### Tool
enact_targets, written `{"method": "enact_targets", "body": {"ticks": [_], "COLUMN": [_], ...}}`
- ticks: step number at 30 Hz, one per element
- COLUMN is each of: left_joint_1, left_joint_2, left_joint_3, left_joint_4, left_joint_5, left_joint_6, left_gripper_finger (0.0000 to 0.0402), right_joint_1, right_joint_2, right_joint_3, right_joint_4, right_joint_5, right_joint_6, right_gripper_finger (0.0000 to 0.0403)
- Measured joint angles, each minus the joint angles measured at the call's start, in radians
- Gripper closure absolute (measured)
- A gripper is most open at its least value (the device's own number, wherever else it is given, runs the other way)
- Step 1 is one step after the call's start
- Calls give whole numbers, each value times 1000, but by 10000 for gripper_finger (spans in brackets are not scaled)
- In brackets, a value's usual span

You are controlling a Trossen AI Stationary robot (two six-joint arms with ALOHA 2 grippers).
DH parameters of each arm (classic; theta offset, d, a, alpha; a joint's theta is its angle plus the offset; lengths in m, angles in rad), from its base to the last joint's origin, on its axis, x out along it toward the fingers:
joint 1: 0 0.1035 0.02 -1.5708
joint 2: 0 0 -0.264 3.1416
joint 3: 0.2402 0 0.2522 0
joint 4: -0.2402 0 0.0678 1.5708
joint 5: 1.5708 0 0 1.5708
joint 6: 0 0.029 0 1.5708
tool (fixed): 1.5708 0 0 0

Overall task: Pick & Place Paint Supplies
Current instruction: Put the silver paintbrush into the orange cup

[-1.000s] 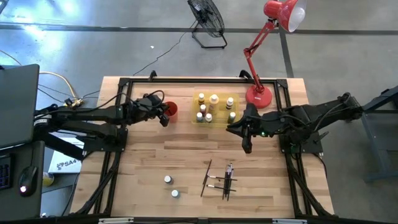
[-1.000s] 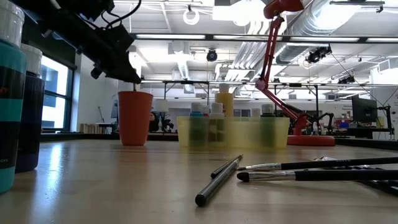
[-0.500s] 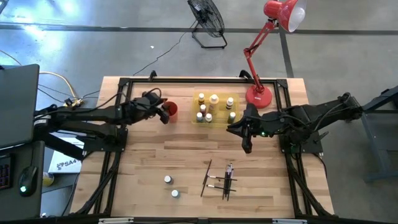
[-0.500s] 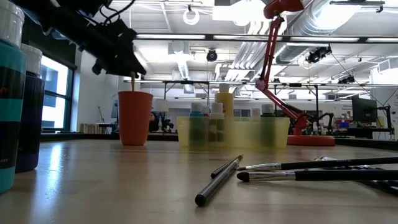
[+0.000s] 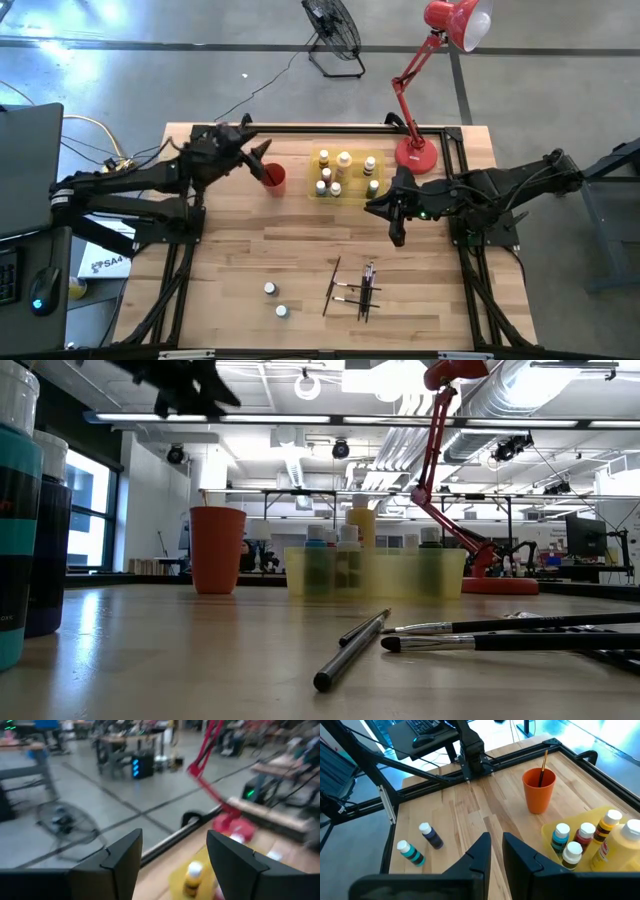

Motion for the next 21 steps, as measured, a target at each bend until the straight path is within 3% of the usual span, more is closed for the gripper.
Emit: {"method": "enact_targets", "body": {"ticks": [10, 21], "left_joint_1": [0, 0], "left_joint_2": [-68, -147], "left_joint_3": [146, 157], "left_joint_4": [-119, -131], "left_joint_5": [295, 768], "left_joint_6": [0, -151], "left_gripper_finger": [192, 296], "right_joint_1": [0, 0], "right_joint_2": [0, 0], "right_joint_3": [0, 0], "right_joint_4": [0, 0], "right_joint_5": [-3, -4], "right_joint_6": [0, -3], "right_gripper_finger": [364, 364]}}
